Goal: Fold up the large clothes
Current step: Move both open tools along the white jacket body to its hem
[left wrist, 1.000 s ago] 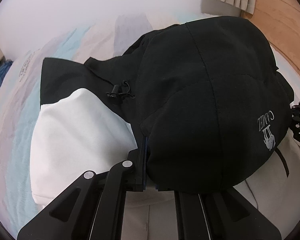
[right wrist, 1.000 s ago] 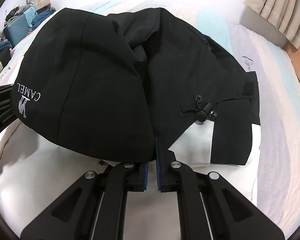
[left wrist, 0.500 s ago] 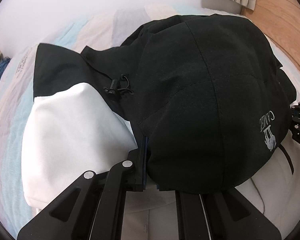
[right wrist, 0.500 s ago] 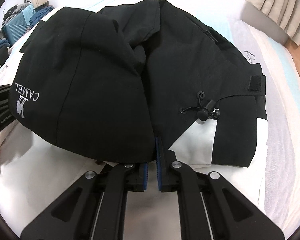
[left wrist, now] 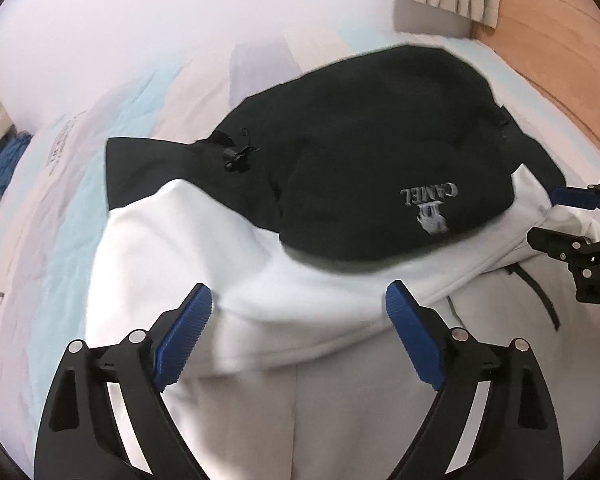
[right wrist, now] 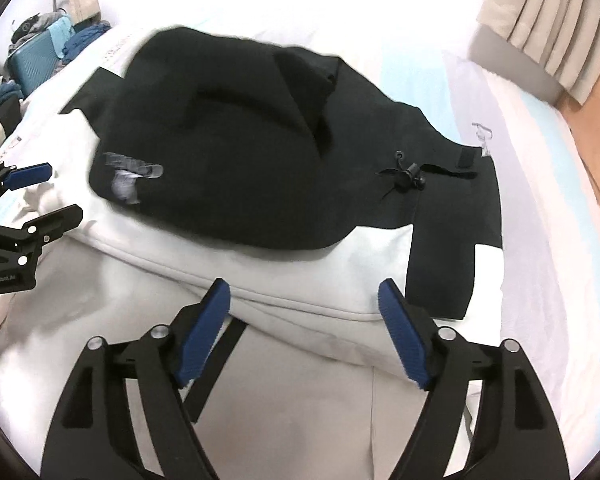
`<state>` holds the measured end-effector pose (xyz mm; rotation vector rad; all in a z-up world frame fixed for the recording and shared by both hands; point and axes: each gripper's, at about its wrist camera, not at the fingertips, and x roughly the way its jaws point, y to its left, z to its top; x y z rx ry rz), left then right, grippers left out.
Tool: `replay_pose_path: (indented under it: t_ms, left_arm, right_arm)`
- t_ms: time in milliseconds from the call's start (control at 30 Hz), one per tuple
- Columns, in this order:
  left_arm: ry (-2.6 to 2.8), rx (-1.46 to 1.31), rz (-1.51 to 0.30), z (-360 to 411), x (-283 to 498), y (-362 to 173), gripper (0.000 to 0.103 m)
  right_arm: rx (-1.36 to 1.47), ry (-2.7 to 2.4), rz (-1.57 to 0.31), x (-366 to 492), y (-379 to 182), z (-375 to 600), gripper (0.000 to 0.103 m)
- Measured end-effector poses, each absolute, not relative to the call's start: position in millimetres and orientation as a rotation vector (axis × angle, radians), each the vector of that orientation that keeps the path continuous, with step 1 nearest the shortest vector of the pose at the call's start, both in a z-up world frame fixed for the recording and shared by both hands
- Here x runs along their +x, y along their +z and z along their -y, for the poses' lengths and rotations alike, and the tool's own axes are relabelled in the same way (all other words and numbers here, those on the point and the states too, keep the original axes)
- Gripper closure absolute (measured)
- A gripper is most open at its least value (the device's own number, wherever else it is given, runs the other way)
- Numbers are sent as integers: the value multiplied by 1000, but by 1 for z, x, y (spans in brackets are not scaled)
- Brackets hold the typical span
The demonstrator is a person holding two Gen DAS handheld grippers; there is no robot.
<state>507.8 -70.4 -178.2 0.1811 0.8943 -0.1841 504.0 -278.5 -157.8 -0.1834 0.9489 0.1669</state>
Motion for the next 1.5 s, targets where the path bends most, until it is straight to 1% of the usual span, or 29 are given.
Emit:
replay_pose_path:
  t_ms: [300,333,400,667,1000,1133,1500]
  left_arm:
    - [-165,116,-908,49,483,-161,8]
    - [-164,114,-910,46,478,-156,6]
    - [-164,118,-911,43,468,-151,6]
    - [-181,104,-1008,14,401,-148,6]
    - [-145,96,-1130,-33,312,-150,6]
    - [-115,94,-1154,-46,283,-150,6]
    - [-41,49,-1159,-58,213,-141,6]
  right_arm:
    - [-145,152,-929,472,-133,276,9]
    - [-133,150,-928,467,-130,277,9]
    - [-127,145,-933,461,-128,279,8]
    - [-109,147,-981,395,-116,293,8]
    - [-124,94,-1111,293,-129,334,8]
    - [-112,27,-1170,255,-136,351,8]
    - [-80,-44,-1192,184,-136,381,8]
